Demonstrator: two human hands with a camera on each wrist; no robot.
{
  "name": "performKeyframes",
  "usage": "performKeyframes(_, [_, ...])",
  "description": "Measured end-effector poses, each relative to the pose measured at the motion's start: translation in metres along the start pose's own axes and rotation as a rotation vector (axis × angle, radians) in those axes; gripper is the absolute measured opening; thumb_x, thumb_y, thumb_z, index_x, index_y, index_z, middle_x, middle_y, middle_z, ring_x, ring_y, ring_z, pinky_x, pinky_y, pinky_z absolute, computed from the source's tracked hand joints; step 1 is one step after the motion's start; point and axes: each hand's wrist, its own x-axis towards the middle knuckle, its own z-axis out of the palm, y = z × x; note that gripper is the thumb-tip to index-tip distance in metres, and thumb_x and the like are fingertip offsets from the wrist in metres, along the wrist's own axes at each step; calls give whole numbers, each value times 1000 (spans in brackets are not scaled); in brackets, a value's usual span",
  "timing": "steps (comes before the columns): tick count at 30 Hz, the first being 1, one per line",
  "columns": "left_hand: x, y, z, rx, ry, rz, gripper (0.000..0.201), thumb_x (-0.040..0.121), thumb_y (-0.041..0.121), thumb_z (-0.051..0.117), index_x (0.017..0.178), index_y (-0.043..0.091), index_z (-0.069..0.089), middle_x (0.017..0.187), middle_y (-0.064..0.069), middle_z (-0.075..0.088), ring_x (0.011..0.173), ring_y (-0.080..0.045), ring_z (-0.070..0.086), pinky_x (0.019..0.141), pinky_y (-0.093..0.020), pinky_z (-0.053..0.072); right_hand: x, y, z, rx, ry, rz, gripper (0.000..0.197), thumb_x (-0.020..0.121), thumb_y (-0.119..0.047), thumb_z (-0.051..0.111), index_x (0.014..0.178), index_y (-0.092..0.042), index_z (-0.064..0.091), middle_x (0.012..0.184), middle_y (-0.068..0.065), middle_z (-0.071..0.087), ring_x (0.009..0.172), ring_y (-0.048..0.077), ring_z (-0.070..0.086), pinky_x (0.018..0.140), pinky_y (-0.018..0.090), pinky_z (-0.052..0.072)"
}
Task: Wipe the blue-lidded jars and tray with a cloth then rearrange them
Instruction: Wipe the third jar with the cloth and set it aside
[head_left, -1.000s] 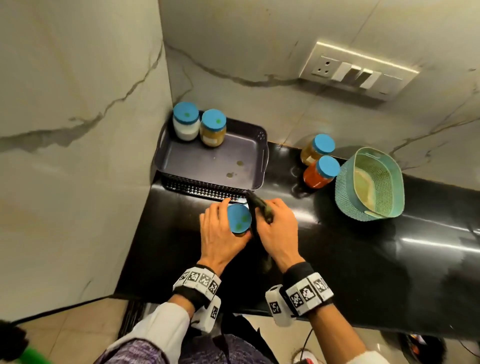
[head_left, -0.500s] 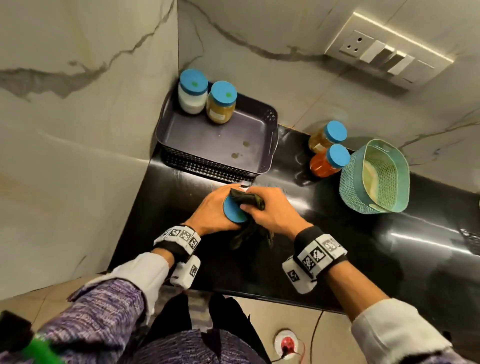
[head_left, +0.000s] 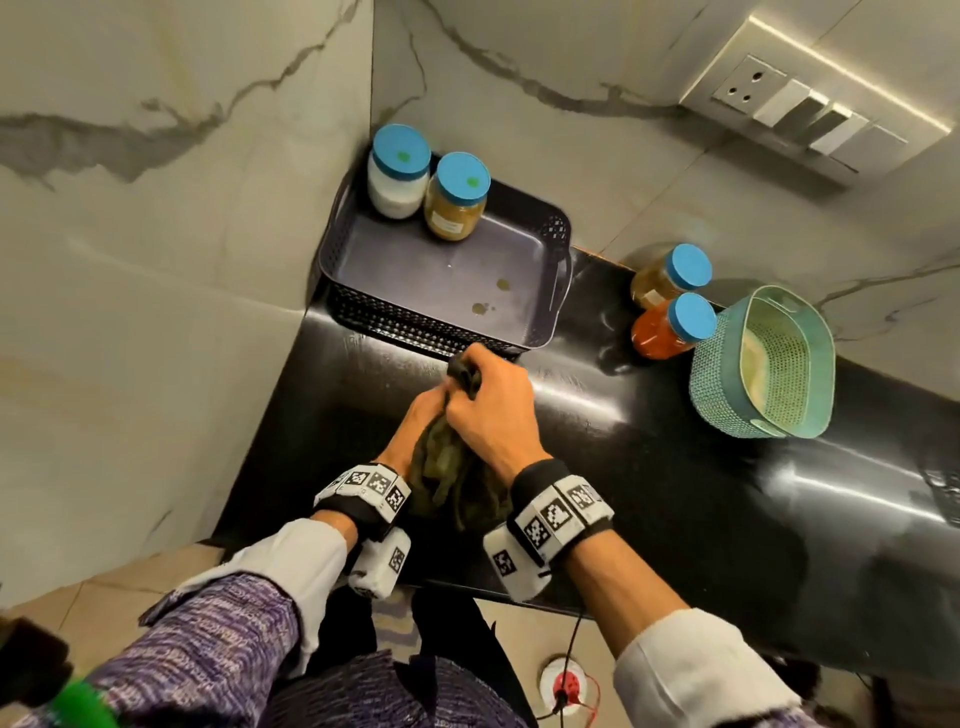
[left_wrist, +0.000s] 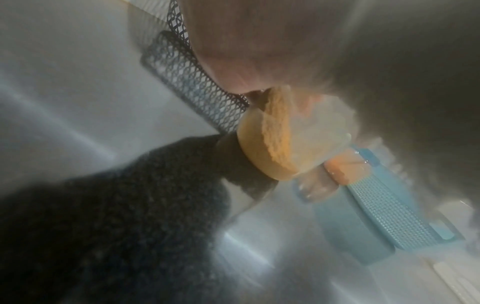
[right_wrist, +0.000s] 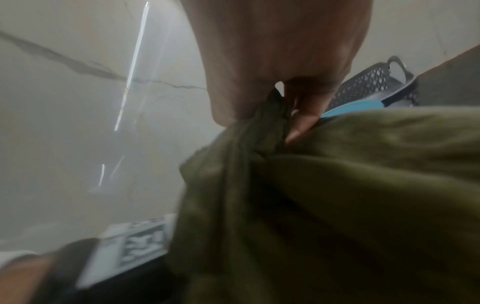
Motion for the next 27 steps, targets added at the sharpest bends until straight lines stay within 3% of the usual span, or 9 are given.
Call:
performKeyframes(3, [7, 0, 3, -157, 11, 30, 10, 103, 16, 67, 113, 16, 69, 104, -4, 75, 98, -21, 73, 90, -38, 59, 1, 24, -19, -77, 89, 63, 14, 84, -14, 66, 83, -18, 53, 72, -5, 58, 69, 20, 54, 59, 30, 34])
performKeyframes(6, [7, -11, 7, -176, 16, 83, 50, 79, 9, 88, 124, 16, 68, 119, -1, 72, 110, -22, 72, 98, -42, 58, -33, 41, -25, -88, 91, 57, 14, 84, -10, 68, 87, -18, 57, 79, -5, 62, 72, 17, 54, 66, 29, 36])
performKeyframes(9, [5, -8, 10, -225, 51, 84, 45, 77, 3, 75, 117, 22, 69, 117, -3, 73, 112, -20, 71, 101, -47, 57, -61, 22, -5, -63, -20, -52, 22, 78, -6, 67, 89, -21, 54, 88, -7, 61, 76, 13, 53, 68, 26, 38])
performKeyframes(14, [4, -9, 8, -384, 47, -257, 23, 93, 38, 57, 94, 16, 67, 91, -1, 70, 89, -16, 61, 89, -58, 57, -12, 5, 3, -167, 6, -61, 24, 82, -16, 63, 86, -24, 41, 85, -6, 53, 77, 23, 52, 63, 36, 35])
performKeyframes(16, [5, 0, 7, -280, 25, -103, 11, 95, 26, 68, 105, 22, 68, 101, 3, 72, 93, -17, 68, 90, -54, 58, -7, 18, -8, -184, 79, 7, 22, 82, -16, 61, 87, -23, 41, 87, -1, 58, 81, 30, 57, 65, 42, 44])
performKeyframes(20, [2, -5, 18, -143, 55, 125, 38, 85, 8, 77, 122, 12, 68, 117, -1, 71, 108, -19, 71, 97, -45, 58, -46, 34, -13, -186, 67, 1, 19, 81, -11, 64, 90, -20, 49, 90, -3, 61, 81, 27, 59, 66, 41, 45])
performKeyframes(22, [-2, -11, 24, -156, 54, 59, 40, 82, 1, 75, 120, 12, 69, 116, -2, 72, 111, -22, 71, 100, -49, 57, -58, 26, -4, -139, 1, -84, 20, 79, -11, 64, 91, -20, 52, 93, -5, 62, 81, 23, 59, 67, 40, 46])
performKeyframes(24, [-3, -2, 20, -328, 88, -143, 22, 88, 21, 64, 108, 15, 70, 103, -3, 73, 103, -25, 71, 97, -53, 58, -44, 13, 5, -113, -32, -148, 16, 81, -14, 62, 91, -18, 51, 92, -3, 61, 83, 24, 57, 67, 41, 46])
performKeyframes(27, [-5, 18, 16, -357, 96, -282, 26, 105, 32, 46, 94, 14, 62, 76, 0, 67, 78, -15, 64, 73, -33, 58, -12, 9, 9, -149, -1, -152, 21, 81, -10, 61, 88, -19, 43, 87, 0, 55, 78, 27, 53, 64, 41, 40])
